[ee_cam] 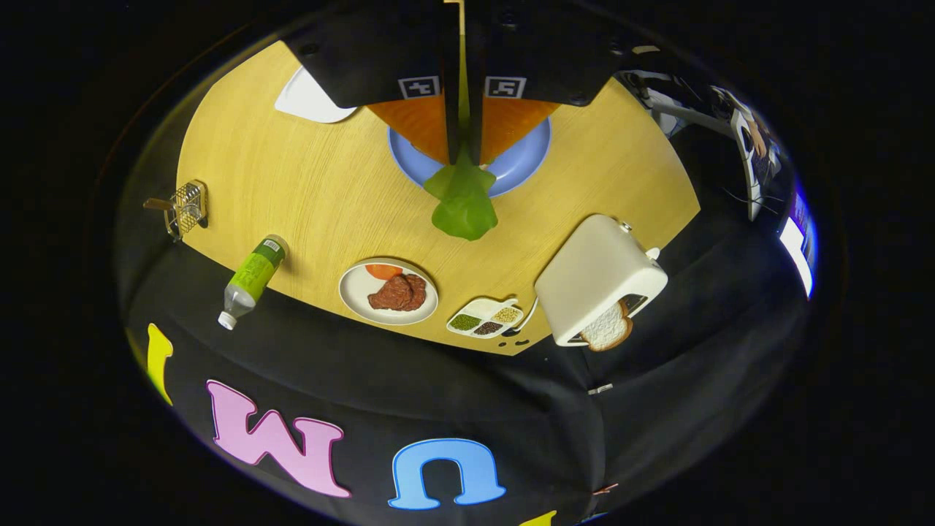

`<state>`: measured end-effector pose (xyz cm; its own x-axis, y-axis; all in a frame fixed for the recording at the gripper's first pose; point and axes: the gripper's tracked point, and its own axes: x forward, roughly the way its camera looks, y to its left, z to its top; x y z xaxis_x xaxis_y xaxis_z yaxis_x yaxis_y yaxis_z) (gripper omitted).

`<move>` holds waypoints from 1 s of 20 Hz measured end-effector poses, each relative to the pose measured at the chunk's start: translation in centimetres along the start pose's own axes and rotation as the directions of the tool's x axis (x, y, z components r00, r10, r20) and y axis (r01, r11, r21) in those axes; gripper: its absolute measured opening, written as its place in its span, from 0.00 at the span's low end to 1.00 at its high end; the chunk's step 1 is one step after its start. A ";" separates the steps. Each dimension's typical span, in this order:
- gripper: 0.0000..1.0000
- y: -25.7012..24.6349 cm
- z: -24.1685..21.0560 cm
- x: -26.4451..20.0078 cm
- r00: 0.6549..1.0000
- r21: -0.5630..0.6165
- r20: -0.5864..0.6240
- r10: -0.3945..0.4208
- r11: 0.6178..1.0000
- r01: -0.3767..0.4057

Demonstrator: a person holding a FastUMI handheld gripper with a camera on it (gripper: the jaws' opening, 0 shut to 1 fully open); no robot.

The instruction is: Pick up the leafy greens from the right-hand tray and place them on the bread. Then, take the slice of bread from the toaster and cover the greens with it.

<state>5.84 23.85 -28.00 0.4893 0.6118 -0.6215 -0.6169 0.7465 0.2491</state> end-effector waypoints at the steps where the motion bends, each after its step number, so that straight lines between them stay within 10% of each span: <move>1: 0.08 -0.2 -0.1 0.3 1.000 0.001 -0.005 -0.004 1.000 0.004; 11: 0.08 -0.4 -2.5 3.5 0.997 0.025 -0.083 0.010 1.000 -0.008; 20: 0.35 -0.4 -1.7 3.1 0.998 0.036 -0.056 0.022 0.999 -0.020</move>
<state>6.55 24.98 -31.33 0.4401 0.6125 -0.6566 -0.6040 0.7430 0.2883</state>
